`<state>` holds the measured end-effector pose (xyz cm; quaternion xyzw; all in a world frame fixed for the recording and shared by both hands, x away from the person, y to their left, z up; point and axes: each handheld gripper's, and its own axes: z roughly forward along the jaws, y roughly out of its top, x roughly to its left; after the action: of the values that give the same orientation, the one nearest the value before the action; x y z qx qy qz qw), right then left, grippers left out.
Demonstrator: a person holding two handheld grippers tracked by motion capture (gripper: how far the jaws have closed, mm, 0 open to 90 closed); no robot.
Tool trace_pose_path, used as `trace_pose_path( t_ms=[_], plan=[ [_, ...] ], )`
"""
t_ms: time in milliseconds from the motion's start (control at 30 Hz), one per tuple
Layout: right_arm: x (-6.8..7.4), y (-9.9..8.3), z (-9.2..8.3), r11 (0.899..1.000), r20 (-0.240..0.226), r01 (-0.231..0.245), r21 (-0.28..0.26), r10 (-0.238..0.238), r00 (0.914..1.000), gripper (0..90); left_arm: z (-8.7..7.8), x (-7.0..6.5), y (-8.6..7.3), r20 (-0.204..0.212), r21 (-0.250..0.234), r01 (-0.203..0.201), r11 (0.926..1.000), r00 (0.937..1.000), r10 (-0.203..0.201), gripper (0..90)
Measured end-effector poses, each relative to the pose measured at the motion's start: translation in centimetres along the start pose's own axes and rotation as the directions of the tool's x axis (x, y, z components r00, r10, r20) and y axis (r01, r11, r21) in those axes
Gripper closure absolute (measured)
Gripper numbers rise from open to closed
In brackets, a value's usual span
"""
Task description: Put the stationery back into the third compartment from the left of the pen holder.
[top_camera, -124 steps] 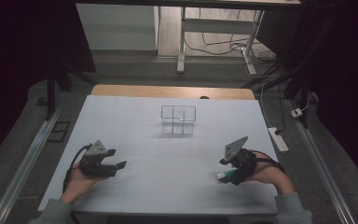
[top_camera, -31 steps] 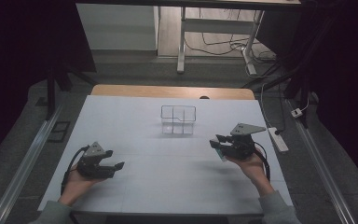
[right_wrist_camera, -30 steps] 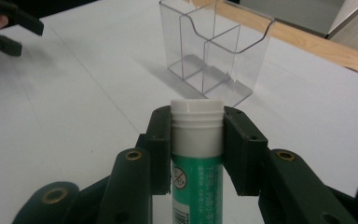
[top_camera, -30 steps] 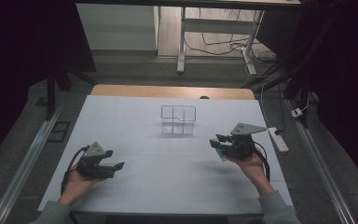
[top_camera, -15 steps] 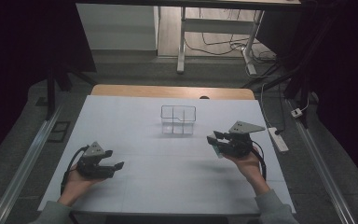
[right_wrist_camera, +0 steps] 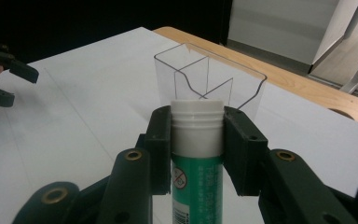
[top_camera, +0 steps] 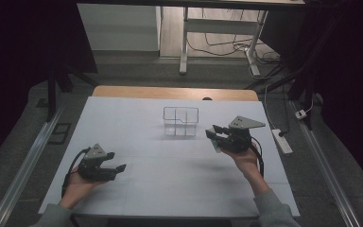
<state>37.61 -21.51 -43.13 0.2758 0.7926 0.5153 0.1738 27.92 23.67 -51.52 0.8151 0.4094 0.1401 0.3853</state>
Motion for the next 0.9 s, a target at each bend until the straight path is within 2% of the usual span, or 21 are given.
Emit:
trace_pose_path(
  t_ms=[267, 400, 900],
  plan=[
    [-0.4, 1.0, 0.1, 0.999, 0.012, -0.010, -0.036, 0.010, 0.9999, 65.2, 0.1, 0.0, 0.0, -0.003, 0.005, 0.001, 1.0000, 1.0000, -0.001, 29.7],
    [-0.3, 1.2, 0.5, 0.999, 0.017, -0.013, -0.037, 0.014, 0.9998, 65.3, 0.1, 0.0, 0.0, -0.003, 0.005, 0.000, 1.0000, 1.0000, 0.000, 29.6],
    [0.7, 2.8, 2.2, 0.998, 0.004, 0.022, -0.057, -0.021, 0.9998, 65.3, 0.1, 0.0, 0.0, 0.001, 0.008, -0.005, 1.0000, 1.0000, 0.005, 29.7]
  ],
)
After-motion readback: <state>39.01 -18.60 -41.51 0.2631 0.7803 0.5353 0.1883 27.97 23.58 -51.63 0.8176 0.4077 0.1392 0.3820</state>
